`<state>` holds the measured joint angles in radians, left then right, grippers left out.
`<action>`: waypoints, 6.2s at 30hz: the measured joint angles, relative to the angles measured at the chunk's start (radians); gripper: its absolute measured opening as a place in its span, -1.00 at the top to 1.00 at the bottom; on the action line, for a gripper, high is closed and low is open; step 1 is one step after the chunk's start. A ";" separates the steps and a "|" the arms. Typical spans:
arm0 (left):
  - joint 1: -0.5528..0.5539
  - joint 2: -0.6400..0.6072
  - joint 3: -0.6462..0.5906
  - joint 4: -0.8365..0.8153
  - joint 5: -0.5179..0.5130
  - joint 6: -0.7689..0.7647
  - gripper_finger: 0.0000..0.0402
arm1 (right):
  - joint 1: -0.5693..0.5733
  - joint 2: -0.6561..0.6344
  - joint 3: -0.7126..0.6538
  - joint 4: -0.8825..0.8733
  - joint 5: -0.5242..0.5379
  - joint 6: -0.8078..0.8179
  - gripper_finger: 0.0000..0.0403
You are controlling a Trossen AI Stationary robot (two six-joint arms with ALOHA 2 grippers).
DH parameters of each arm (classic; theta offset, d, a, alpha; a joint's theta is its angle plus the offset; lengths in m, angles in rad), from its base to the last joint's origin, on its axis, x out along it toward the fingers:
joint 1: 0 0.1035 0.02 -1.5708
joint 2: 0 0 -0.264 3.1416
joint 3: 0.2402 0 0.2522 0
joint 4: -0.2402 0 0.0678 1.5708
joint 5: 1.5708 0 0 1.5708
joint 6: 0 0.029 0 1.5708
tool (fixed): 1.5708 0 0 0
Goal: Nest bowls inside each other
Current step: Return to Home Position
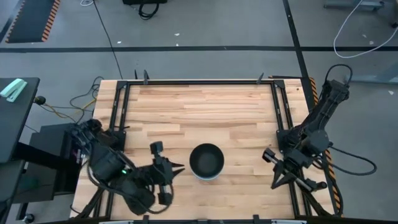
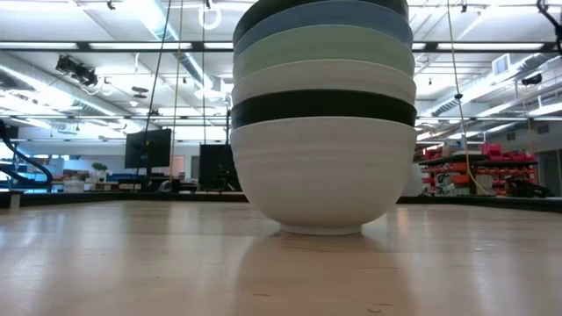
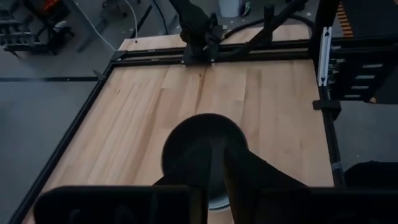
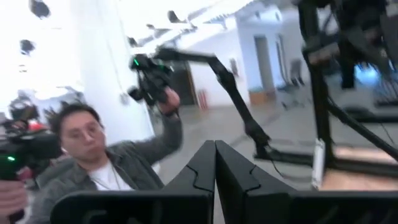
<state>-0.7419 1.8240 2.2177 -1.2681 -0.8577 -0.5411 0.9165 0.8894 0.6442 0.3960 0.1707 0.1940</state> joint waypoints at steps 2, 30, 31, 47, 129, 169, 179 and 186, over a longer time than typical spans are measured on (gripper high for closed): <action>0.008 0.028 0.000 0.020 0.001 0.008 0.76 | 0.026 0.008 -0.037 0.107 0.000 -0.033 0.91; 0.066 -0.217 0.001 0.340 0.337 0.365 0.76 | 0.081 0.031 -0.069 0.210 -0.046 -0.111 0.91; 0.066 -0.221 0.001 0.322 0.323 0.362 0.76 | 0.081 0.031 -0.069 0.210 -0.046 -0.109 0.91; 0.064 -0.411 0.001 0.111 0.196 0.258 0.76 | 0.081 0.031 -0.069 0.194 -0.046 -0.108 0.91; 0.044 -1.709 -1.787 1.261 0.539 0.619 0.79 | 0.072 -0.612 -0.374 0.147 -0.120 -0.173 0.91; 0.045 -1.820 -2.068 1.483 0.718 0.552 0.79 | 0.072 -0.739 -0.588 0.414 -0.238 -0.103 0.91; 0.045 -1.820 -2.146 1.533 0.722 0.529 0.83 | 0.072 -0.739 -0.588 0.369 -0.237 -0.104 0.91; 0.045 -1.820 -2.147 1.532 0.722 0.527 0.79 | 0.072 -0.738 -0.617 0.384 -0.232 -0.108 0.91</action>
<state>-0.6968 0.0044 0.0708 0.2634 -0.1356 -0.0143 0.9886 0.1513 0.0275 0.7801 -0.0608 0.0857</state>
